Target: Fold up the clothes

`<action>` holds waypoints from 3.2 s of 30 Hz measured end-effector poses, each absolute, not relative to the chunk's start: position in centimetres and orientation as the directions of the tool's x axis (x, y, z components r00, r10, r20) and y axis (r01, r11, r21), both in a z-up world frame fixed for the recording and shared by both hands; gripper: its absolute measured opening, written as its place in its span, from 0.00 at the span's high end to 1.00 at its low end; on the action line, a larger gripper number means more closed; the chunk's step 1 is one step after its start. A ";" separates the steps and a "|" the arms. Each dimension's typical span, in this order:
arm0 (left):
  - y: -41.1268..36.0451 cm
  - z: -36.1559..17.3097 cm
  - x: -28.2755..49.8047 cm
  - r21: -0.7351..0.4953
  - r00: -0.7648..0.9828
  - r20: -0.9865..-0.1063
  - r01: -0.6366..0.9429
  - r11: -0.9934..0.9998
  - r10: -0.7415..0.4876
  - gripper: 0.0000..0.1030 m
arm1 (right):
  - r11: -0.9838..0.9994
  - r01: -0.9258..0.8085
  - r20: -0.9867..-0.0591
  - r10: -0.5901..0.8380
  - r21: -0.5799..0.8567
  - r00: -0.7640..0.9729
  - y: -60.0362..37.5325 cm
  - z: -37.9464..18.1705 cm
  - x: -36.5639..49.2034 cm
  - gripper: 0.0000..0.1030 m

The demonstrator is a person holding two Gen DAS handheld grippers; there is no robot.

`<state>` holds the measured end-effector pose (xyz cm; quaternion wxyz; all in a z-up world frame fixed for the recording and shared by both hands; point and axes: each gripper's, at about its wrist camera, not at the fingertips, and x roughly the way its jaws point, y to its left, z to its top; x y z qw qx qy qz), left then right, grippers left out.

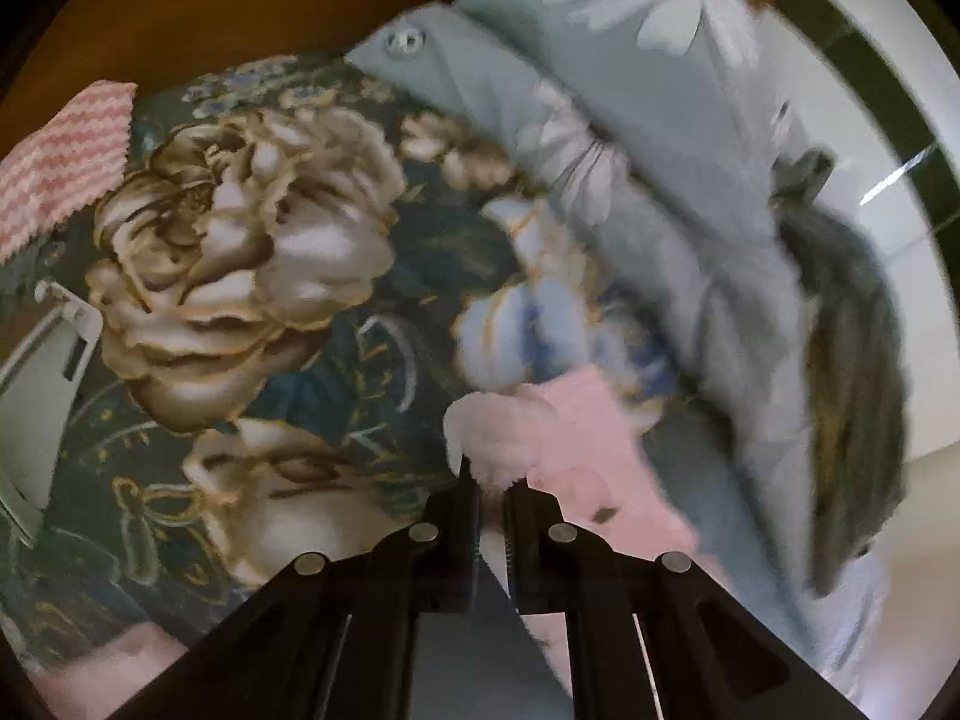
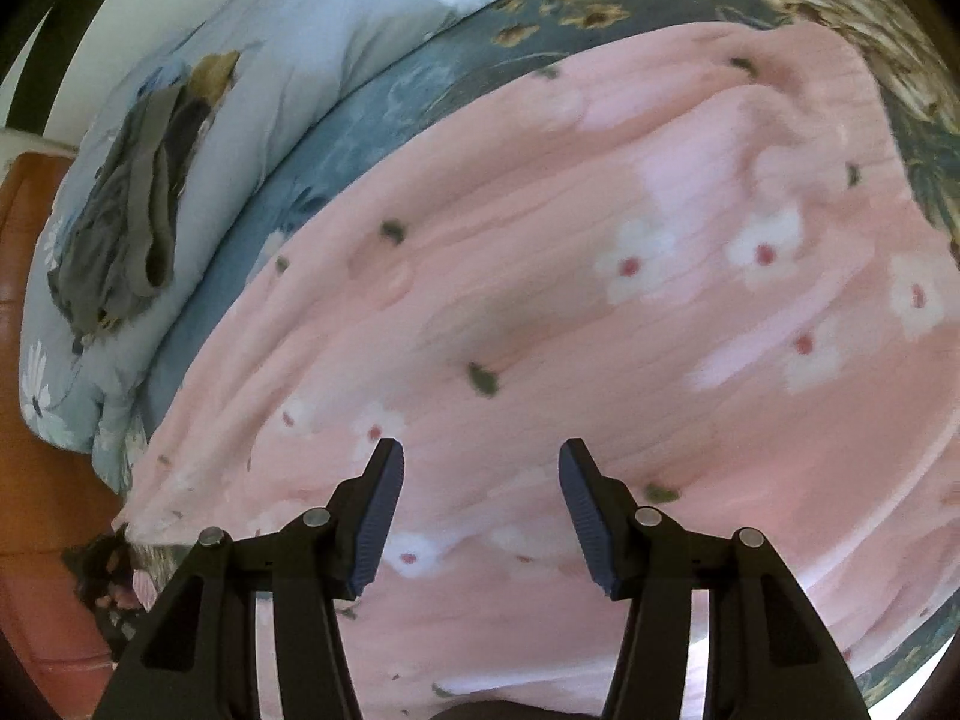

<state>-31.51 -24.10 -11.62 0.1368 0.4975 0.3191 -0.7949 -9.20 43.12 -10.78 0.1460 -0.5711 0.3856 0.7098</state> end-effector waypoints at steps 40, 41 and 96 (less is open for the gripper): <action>-29.0 -15.6 1.4 -0.459 -0.421 -0.881 0.652 -0.603 0.216 0.46 | -0.282 -0.826 -0.873 -0.155 0.488 -0.463 48.9 -11.1 21.6 0.46; -28.9 -15.7 1.4 -0.461 -0.422 -0.880 0.650 -0.604 0.218 0.46 | -0.257 -0.819 -0.859 -0.168 0.512 -0.484 49.0 -11.6 21.6 0.46; -28.5 -3.2 -12.0 -0.781 -0.726 -0.622 0.547 -0.302 0.294 0.96 | -0.227 -0.454 -0.497 -0.195 0.862 -0.845 52.7 -1.5 2.7 0.95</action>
